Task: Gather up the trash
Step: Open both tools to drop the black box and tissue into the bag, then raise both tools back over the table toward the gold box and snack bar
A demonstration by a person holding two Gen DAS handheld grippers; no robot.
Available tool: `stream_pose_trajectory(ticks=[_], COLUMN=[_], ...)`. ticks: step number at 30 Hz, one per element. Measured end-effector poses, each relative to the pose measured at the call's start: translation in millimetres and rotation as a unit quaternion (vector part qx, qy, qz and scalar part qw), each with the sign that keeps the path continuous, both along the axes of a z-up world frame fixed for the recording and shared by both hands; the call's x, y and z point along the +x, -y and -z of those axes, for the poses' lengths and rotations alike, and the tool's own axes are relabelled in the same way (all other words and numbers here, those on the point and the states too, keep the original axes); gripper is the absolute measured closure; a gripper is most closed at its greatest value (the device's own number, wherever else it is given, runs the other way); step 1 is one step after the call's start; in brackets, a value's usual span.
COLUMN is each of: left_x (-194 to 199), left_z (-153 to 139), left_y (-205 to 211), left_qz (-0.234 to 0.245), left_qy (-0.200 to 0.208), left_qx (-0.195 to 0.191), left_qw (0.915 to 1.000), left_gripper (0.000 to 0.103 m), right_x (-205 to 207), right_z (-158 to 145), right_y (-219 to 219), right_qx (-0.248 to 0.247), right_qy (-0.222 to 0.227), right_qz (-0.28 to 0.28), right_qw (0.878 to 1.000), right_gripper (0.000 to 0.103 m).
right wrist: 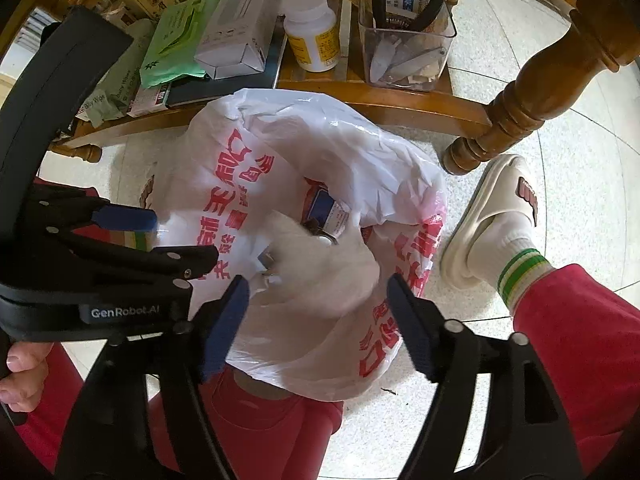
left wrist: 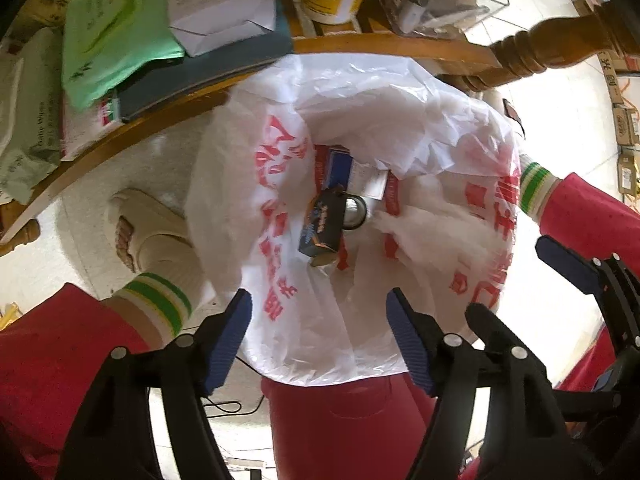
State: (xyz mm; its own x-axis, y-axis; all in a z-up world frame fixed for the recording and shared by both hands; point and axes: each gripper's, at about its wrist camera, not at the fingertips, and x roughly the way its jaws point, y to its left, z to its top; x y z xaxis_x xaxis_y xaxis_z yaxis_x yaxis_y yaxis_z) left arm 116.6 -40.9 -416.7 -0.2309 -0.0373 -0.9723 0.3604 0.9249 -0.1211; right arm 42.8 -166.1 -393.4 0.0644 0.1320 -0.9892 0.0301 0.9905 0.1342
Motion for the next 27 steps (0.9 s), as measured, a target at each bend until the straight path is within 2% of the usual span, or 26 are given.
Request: stream_pose_trajectory(ticks=[8, 15, 20, 25, 27], left_x=[-5, -18, -35, -53, -57], left_z=[-10, -46, -93, -165, -193], left_y=[-6, -8, -7, -10, -13], left_qz=[-0.003, 0.009, 0.023, 0.036, 0.034], left_qy=[0.013, 0.055, 0.113, 0.194, 0.213], left_qx=[0.000, -0.007, -0.019, -0.030, -0.038], left_qw=[0.9999, 0.9984, 0.9931, 0.9799, 0.9757], left_gripper=[0.031, 0.030, 0.029, 0.026, 0.023], right_x=[-2, -17, -39, -62, -69], right_z=[-12, -47, -94, -155, -184], right_y=[-6, -8, -6, -3, 1], right_qx=[-0.003, -0.005, 0.006, 0.024, 0.031], right_qy=[0.016, 0.054, 0.104, 0.162, 0.189], right_qz=[-0.008, -0.009, -0.003, 0.001, 0.000], right_qw=[1.000, 0.998, 0.995, 0.986, 0.981], right_gripper=[0.031, 0.031, 0.031, 0.029, 0.024])
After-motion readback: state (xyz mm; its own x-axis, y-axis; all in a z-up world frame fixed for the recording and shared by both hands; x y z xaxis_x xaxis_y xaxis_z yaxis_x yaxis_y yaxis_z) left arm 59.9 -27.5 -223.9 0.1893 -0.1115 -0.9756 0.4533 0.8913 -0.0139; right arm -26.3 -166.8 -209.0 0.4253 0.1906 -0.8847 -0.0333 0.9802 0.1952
